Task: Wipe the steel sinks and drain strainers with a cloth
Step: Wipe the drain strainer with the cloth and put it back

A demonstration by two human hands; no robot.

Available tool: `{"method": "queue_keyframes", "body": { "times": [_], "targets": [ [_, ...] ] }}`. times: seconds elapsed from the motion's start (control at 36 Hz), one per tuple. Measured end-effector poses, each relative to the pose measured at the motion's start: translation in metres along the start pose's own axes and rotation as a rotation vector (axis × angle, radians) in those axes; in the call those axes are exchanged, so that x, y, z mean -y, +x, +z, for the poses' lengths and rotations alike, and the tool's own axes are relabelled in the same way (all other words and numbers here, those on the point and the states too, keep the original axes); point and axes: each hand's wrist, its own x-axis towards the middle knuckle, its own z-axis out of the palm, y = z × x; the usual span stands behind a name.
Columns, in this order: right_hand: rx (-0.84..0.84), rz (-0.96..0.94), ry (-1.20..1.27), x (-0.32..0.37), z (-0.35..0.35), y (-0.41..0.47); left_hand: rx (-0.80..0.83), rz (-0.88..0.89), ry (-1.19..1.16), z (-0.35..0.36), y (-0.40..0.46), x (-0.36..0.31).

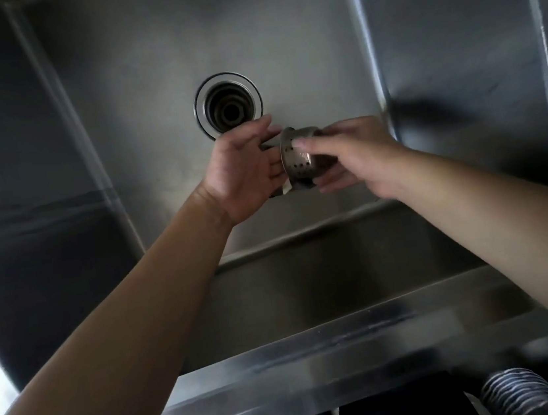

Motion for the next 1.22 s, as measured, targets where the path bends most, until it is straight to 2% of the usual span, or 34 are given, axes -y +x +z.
{"method": "queue_keyframes", "body": {
  "times": [0.11, 0.19, 0.25, 0.33, 0.47, 0.56, 0.61, 0.67, 0.72, 0.83, 0.89, 1.0, 1.08, 1.17, 1.22],
  "targets": [
    [0.108, 0.298, 0.255, 0.012, -0.006, 0.001, 0.046, 0.055, 0.044, 0.001, -0.004, 0.001],
    [0.176, 0.347, 0.271, 0.015, -0.013, 0.003, 0.043, 0.060, 0.052, 0.002, -0.006, 0.003],
    [0.207, 0.246, 0.189, 0.013, -0.014, 0.005, 0.031, 0.051, 0.016, 0.001, -0.007, 0.002],
    [0.218, -0.009, 0.105, 0.007, -0.015, 0.006, 0.026, 0.021, -0.045, -0.002, -0.008, 0.001],
    [0.167, -0.438, -0.476, 0.006, -0.021, 0.007, 0.010, -0.028, -0.136, -0.002, -0.011, 0.004],
    [0.231, -0.666, -0.682, 0.013, -0.020, 0.006, -0.017, -0.033, -0.253, -0.002, -0.010, 0.003],
    [0.227, -0.728, -0.757, 0.018, -0.021, 0.008, -0.033, -0.022, -0.283, -0.002, -0.010, 0.002],
    [0.176, -0.636, -0.777, 0.022, -0.020, 0.010, -0.057, 0.001, -0.275, 0.000, -0.009, 0.001],
    [0.125, -0.454, -0.701, 0.023, -0.018, 0.011, -0.088, 0.034, -0.220, 0.003, -0.008, 0.001],
    [0.073, -0.023, -0.139, 0.020, -0.005, 0.004, -0.084, 0.096, -0.079, 0.013, -0.007, -0.001],
    [0.031, 0.109, 0.050, 0.020, -0.003, 0.004, -0.052, 0.132, -0.042, 0.017, -0.007, 0.000],
    [0.108, 0.324, 0.280, 0.026, -0.012, -0.001, -0.001, 0.194, 0.096, 0.018, -0.010, 0.002],
    [0.094, 0.323, 0.241, 0.024, -0.020, -0.005, -0.033, 0.188, 0.179, 0.017, -0.011, -0.002],
    [-0.050, 0.164, 0.130, 0.024, -0.027, -0.008, -0.136, 0.121, 0.248, 0.015, -0.009, -0.006],
    [-0.111, 0.019, 0.126, 0.025, -0.032, -0.008, -0.133, 0.003, 0.330, 0.013, -0.011, -0.003]
  ]
}}
